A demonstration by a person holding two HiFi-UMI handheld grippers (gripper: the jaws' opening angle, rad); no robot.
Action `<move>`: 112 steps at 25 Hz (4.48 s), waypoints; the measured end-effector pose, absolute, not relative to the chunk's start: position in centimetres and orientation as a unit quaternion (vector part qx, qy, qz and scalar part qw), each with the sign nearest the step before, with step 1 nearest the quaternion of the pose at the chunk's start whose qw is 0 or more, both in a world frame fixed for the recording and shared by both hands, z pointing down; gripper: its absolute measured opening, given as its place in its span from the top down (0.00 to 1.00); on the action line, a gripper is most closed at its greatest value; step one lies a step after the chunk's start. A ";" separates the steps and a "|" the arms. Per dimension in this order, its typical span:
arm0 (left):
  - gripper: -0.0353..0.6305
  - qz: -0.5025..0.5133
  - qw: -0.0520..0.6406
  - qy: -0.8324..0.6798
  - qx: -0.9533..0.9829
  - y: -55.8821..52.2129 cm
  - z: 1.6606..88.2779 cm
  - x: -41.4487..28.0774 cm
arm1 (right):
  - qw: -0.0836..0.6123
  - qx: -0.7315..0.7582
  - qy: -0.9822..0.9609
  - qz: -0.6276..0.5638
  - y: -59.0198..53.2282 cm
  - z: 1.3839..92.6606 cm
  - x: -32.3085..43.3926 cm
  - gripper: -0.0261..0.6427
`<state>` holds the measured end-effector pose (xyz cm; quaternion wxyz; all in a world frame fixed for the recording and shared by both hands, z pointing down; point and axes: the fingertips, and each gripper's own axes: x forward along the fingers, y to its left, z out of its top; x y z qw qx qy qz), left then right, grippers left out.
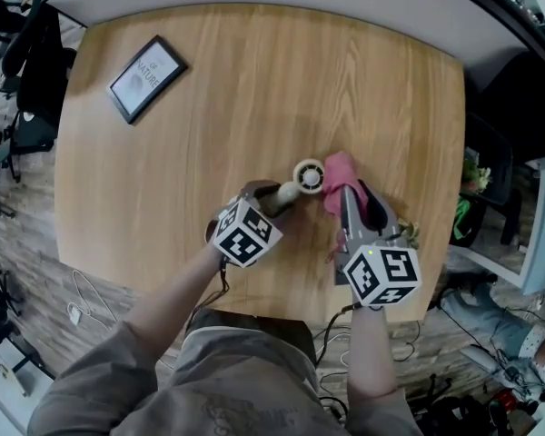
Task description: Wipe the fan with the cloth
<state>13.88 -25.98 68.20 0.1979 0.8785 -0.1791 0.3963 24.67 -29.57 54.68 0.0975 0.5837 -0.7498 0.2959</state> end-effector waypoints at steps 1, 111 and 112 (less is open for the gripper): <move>0.65 0.389 0.199 -0.175 0.882 -26.1 68.1 13.9 | 0.104 0.580 -0.751 0.297 -30.0 55.4 24.4 0.85; 0.46 0.336 0.083 -0.232 0.909 -24.0 55.4 7.8 | 0.103 0.540 -0.800 0.240 -23.8 43.1 20.6 0.86; 0.46 0.323 0.080 -0.239 0.912 -24.2 54.1 7.6 | 0.098 0.544 -0.802 0.227 -23.7 41.9 20.6 0.86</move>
